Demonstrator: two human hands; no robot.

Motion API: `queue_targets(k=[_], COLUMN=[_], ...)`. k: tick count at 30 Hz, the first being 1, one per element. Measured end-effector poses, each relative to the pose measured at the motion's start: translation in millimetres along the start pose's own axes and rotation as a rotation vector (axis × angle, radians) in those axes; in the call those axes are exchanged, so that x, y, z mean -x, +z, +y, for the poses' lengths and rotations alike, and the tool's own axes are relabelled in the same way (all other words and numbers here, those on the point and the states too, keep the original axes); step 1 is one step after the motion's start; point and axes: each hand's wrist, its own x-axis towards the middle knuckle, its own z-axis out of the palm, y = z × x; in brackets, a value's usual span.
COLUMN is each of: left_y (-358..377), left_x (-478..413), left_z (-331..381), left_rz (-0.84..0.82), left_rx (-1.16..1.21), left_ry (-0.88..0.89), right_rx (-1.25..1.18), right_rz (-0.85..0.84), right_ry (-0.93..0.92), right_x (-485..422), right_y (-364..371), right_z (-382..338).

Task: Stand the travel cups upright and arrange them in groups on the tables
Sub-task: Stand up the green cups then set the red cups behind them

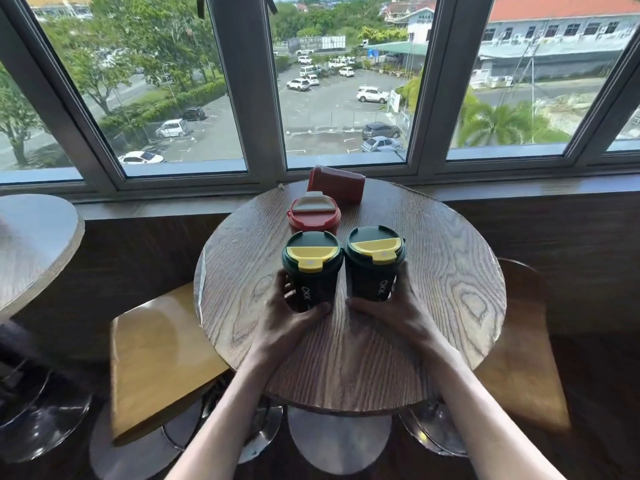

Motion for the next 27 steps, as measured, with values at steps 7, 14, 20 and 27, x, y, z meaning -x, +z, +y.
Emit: queue_targets(k=[7, 14, 20, 27], left_y=[-12.4, -35.2, -42.1, -48.0], left_x=[-4.0, -78.9, -131.4, -158.4], left_z=[10.9, 66.6, 89.8, 112.3], left_rz=[0.093, 0.189, -0.291, -0.630], left_rx=[0.421, 0.185, -0.134, -0.355], left_ry=[-0.018, 0.002, -0.245, -0.233], right_rx=[-0.186, -0.246, 0.122, 0.004], right_rz=[-0.108, 0.026, -0.544, -0.840], right_ry=[-0.040, -0.086, 0.087, 0.179], right_x=[6.7, -62.1, -108.3, -111.7], right_y=[-31.1, -50.3, -59.2, -60.2], right_z=[-12.0, -60.9, -96.3, -90.7])
